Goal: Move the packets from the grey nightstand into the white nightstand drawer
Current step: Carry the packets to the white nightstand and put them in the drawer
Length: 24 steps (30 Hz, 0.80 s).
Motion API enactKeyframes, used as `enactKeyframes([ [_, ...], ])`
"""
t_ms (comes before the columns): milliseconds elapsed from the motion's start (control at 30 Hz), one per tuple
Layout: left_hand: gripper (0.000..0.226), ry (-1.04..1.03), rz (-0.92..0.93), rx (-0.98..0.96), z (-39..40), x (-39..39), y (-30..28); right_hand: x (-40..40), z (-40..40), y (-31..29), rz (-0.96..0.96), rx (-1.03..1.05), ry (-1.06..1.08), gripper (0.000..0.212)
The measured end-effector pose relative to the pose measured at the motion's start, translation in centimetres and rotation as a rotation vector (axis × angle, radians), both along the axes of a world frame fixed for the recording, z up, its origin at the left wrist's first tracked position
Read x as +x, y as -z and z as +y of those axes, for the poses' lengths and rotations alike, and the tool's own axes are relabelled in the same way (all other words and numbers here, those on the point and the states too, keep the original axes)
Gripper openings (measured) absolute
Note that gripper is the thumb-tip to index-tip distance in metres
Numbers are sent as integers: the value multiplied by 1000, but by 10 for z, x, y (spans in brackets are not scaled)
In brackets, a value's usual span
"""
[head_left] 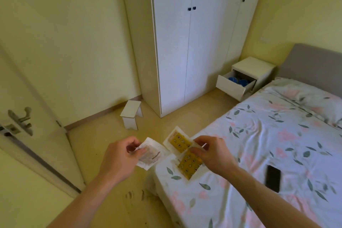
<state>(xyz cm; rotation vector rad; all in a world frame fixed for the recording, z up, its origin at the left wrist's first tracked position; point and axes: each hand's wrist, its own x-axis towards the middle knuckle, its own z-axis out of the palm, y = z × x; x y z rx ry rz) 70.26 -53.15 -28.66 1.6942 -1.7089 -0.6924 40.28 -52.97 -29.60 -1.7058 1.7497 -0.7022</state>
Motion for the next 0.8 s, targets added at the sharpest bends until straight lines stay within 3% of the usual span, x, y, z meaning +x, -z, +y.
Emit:
enactKeyframes([
  [233,15,167,-79,41,-120,85,7,76,-57,9,-19,55,181,4],
  [467,18,342,-34,49,-226,87,4,93,-109,4,-30,50,367,6],
  [800,17,413,-14,74,-427,110,12,128,-305,35,-37,51,461,2],
])
